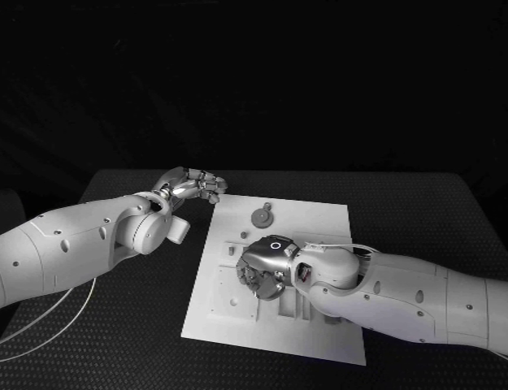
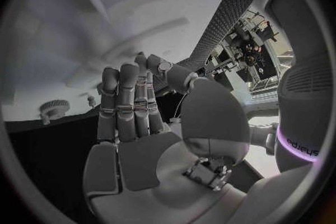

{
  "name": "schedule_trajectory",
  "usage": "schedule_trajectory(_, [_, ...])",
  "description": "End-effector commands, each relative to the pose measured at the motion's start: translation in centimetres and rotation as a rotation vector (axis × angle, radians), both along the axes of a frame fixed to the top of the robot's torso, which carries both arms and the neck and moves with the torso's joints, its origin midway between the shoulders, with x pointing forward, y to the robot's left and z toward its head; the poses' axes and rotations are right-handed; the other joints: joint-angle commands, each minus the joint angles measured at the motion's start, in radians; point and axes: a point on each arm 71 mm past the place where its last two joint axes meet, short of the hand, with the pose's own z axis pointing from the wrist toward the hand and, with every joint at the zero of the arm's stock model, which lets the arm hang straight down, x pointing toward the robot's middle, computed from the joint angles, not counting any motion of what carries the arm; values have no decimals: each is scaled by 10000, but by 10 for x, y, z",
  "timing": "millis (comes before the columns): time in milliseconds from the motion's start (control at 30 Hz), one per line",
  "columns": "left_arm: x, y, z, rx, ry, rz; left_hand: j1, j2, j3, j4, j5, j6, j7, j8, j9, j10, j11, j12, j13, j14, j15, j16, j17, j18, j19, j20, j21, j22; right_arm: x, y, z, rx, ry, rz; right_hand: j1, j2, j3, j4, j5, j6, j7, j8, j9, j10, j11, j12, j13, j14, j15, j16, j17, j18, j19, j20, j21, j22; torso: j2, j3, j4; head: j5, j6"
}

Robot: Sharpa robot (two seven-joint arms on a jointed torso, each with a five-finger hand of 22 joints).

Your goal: Assemble the parts on the task board

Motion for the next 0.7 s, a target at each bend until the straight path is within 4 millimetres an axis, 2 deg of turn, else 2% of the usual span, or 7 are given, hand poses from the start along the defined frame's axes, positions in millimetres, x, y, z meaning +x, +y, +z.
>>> schedule_trajectory(33, [0,-2,2,-100,-73,-69,-36,3,-35,34,-6,-67,-19,14,-9,23,57,-68,-16,64,6,-50,20,146,50,16,-64,10,1,-3,-5,-366,95,-1,-16,96,-19,-18,13,68,-27,29,13,-19,12,-35,10,-48,-56,54,-14,169,14,-32,53,14,5,0,0,-5,-16])
schedule_trajectory(333, [0,-1,2,-96,-68,-61,-33,0,-34,38,-6,-70,-18,17,-10,25,57,-72,-19,66,6,-59,33,145,51,16,-70,13,3,-6,-9,-689,141,-102,-20,100,-23,-18,15,68,-27,28,22,-19,11,-38,22,-48,-56,61,-16,169,11,-33,57,19,1,-2,-1,-4,-30])
schedule_trajectory(500, [0,0,2,-88,-65,-44,-35,-1,-35,42,-6,-71,-18,18,-11,25,58,-75,-20,66,6,-63,39,144,52,16,-73,14,3,-8,-10,-796,182,-108,-25,103,-26,-17,16,68,-27,27,27,-18,11,-39,27,-50,-56,64,-18,169,9,-32,58,22,-1,-3,6,-30,-64])
schedule_trajectory(600, [0,0,2,-89,-65,-46,-36,-3,-35,45,-7,-73,-17,19,-12,25,58,-76,-21,67,6,-66,44,144,53,16,-75,15,3,-8,-10,-779,167,-119,-30,106,-30,-16,17,67,-26,26,31,-20,12,-41,33,-51,-56,67,-19,169,6,-32,60,25,-3,0,0,4,-120])
schedule_trajectory(700, [0,0,2,-90,-65,-49,-36,-3,-35,47,-7,-75,-16,19,-12,25,59,-78,-21,68,6,-68,48,144,54,16,-76,16,3,-9,-10,-777,153,-126,-32,108,-32,-16,18,67,-27,25,34,-19,12,-41,37,-51,-56,69,-19,169,5,-32,61,26,-5,2,-8,8,-123])
